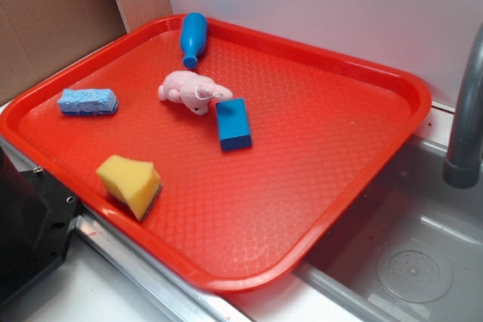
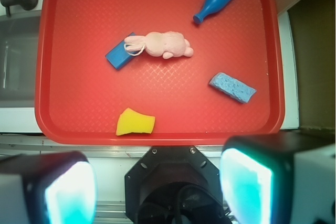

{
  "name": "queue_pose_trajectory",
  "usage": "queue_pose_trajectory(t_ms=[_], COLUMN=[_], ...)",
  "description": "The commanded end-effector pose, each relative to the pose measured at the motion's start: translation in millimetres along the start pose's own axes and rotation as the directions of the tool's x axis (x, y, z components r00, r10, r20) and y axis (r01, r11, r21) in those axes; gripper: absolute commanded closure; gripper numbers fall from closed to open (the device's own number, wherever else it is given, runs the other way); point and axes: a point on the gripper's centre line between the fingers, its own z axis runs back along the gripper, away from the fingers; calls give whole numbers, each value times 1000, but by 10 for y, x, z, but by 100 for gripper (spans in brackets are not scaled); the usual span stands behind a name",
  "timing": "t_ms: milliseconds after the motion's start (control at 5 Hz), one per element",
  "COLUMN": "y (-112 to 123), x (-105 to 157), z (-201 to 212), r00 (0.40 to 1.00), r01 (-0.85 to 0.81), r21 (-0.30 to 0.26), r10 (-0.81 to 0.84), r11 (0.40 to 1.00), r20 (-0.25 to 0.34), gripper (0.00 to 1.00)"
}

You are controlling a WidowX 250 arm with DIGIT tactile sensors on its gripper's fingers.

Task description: Grab the blue sponge.

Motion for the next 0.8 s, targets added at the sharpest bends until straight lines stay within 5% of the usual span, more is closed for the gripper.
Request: queue_pose_trajectory(t_ms=[0,200,600], y=[0,154,410], x=[0,34,133], z=[0,-20,-243], r00=[1000,998,953], r01=[0,63,281], r21=[0,-27,78], r10=[0,-62,-287], r11=[1000,998,957], r20=[0,33,91], gripper=[0,0,0])
